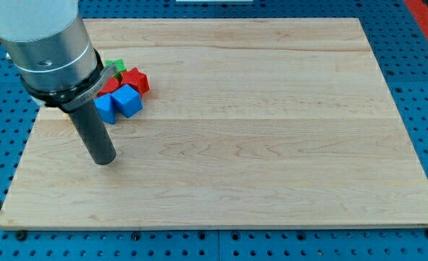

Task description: Separate group of blocks

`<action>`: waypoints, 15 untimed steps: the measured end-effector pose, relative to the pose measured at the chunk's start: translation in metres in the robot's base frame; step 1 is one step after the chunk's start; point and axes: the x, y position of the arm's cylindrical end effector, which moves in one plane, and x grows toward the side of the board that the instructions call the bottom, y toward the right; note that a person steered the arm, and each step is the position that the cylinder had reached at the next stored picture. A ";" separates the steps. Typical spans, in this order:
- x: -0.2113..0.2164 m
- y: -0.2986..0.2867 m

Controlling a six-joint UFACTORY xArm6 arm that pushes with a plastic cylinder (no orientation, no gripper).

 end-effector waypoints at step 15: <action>-0.191 0.003</action>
